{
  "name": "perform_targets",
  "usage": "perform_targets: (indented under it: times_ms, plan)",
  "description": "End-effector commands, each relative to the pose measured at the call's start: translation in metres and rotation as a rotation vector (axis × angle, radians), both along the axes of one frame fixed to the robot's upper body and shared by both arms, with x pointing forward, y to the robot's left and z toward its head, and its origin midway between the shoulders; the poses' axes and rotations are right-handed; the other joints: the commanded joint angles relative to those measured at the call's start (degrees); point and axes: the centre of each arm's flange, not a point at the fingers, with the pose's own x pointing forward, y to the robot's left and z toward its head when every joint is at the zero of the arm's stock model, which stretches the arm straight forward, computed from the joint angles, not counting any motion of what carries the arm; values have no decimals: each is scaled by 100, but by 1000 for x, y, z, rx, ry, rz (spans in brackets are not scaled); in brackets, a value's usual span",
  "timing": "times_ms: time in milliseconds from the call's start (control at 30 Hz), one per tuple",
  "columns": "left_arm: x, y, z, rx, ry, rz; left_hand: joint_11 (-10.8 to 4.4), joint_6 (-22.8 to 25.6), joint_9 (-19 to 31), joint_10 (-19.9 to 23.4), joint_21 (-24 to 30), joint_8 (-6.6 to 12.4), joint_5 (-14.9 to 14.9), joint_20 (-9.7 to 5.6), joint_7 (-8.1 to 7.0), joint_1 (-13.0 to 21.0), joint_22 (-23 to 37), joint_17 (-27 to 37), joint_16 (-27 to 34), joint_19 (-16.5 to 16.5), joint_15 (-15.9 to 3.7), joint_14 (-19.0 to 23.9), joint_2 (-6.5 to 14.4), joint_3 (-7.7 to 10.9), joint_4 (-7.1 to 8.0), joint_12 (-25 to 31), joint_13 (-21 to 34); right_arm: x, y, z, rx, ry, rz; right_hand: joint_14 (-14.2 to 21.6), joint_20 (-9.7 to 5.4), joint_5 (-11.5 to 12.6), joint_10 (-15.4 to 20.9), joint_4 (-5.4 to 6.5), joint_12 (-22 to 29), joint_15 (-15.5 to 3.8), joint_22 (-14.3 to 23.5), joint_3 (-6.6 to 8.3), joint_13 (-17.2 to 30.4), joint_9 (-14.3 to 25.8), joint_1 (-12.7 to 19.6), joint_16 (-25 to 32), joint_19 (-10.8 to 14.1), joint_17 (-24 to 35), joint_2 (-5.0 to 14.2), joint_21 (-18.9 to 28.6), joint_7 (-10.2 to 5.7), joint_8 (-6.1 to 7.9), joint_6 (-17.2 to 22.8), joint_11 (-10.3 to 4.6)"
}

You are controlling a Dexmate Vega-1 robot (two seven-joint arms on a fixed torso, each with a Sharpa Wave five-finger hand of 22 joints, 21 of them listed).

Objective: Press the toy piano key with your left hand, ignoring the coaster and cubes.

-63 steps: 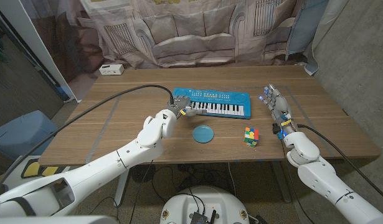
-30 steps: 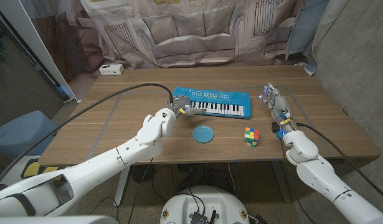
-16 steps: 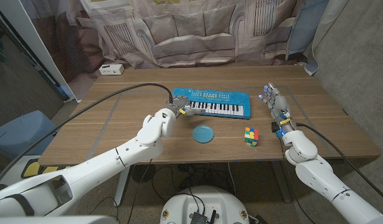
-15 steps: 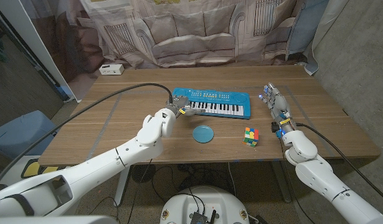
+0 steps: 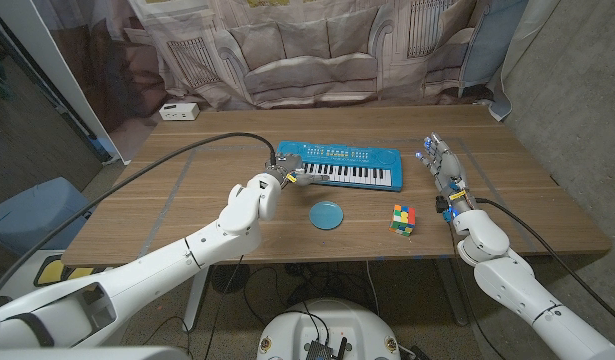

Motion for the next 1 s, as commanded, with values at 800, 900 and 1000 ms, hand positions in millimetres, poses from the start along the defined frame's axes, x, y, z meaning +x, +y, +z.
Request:
perform_targets:
  times_ms: [800, 900, 1000]
  plan:
    - [-13, -2, 12, 11, -56, 1, 153, -755, 11, 263, 34, -158, -6, 4, 133, 126, 13, 8, 11, 87, 86, 151, 51, -108, 18, 91, 17, -3, -1, 4, -5, -10, -2, -10, 32, -7, 27, -10, 16, 29, 17, -45, 22, 31, 21, 29, 21, -7, 58, -5, 12, -4, 65, 3]
    - [-13, -2, 12, 9, -62, -2, 206, -1401, 23, 317, 27, -172, -53, 6, -29, 170, 14, 10, 0, 93, 114, 192, 76, -142, 19, 89, 29, -3, -2, 3, -3, -11, -3, -4, 34, -7, 30, -10, 17, 32, 17, -46, 22, 31, 22, 31, 23, -7, 59, -5, 14, -7, 60, 6]
    - [-14, -2, 12, 8, -70, -1, 224, -1991, 27, 355, 26, -187, -98, 8, -87, 211, 14, 10, 2, 108, 120, 247, 98, -163, 15, 85, 37, -4, -2, 3, 0, -13, -3, -7, 28, -7, 30, -10, 17, 30, 17, -48, 22, 31, 23, 30, 28, -7, 60, -3, 20, -5, 65, 7]
